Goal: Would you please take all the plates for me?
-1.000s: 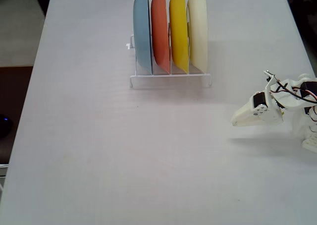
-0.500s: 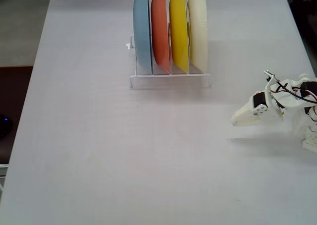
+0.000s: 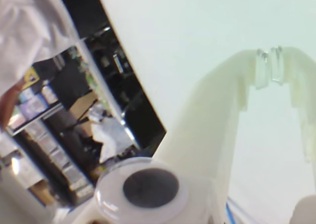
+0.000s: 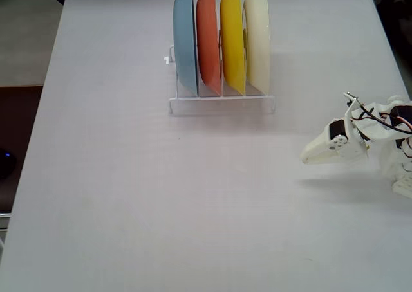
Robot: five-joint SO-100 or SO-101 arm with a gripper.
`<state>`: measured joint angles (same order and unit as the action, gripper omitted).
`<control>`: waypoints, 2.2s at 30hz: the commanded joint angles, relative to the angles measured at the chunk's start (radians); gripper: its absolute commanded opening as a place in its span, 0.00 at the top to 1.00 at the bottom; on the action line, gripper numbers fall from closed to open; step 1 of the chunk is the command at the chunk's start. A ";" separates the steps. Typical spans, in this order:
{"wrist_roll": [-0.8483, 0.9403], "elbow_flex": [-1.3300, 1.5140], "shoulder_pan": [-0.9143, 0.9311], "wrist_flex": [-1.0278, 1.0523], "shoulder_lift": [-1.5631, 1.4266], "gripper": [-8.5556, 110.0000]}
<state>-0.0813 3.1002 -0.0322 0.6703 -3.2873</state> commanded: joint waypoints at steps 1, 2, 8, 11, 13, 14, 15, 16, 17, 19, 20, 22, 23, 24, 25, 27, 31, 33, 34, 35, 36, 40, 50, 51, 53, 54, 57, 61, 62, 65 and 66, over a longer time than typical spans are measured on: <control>0.078 -0.152 0.040 0.012 -0.021 0.93; 0.109 -0.184 0.055 0.008 -0.021 0.93; 0.209 -0.397 0.158 0.000 0.077 0.93; 0.247 -0.509 0.204 0.049 0.129 0.93; 0.296 -0.594 0.241 0.097 0.181 0.93; 0.319 -0.637 0.265 0.118 0.210 0.93; 0.342 -0.681 0.288 0.140 0.241 0.93; 0.367 -0.727 0.310 0.163 0.270 0.93; 0.396 -0.769 0.330 0.179 0.295 0.93; 0.483 -0.857 0.368 0.215 0.350 0.93; 0.522 -0.897 0.390 0.233 0.380 0.93; 0.591 -0.963 0.433 0.242 0.449 0.93; 0.615 -0.985 0.454 0.242 0.479 0.93; 0.638 -1.006 0.471 0.242 0.508 0.93; 0.664 -1.025 0.488 0.241 0.537 0.92; 0.719 -1.068 0.523 0.233 0.598 0.89; 0.795 -1.147 0.574 0.193 0.727 0.81; 0.825 -1.189 0.589 0.181 0.793 0.76; 0.838 -1.212 0.601 0.181 0.827 0.73; 0.848 -1.236 0.611 0.178 0.861 0.71; 0.859 -1.258 0.618 0.169 0.888 0.70; 0.896 -1.331 0.643 0.114 0.979 0.65; 0.939 -1.463 0.663 0.006 1.169 0.61; 0.934 -1.473 0.664 0.000 1.187 0.61; 0.928 -1.488 0.664 -0.011 1.220 0.61; 0.925 -1.496 0.663 -0.017 1.233 0.61; 0.916 -1.511 0.657 -0.037 1.272 0.62; 0.905 -1.539 0.644 -0.069 1.328 0.65; 0.902 -1.548 0.643 -0.072 1.342 0.66; 0.888 -1.583 0.635 -0.072 1.390 0.70; 0.885 -1.594 0.634 -0.072 1.404 0.70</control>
<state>0.8099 1.5969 0.6105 0.6167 -1.8899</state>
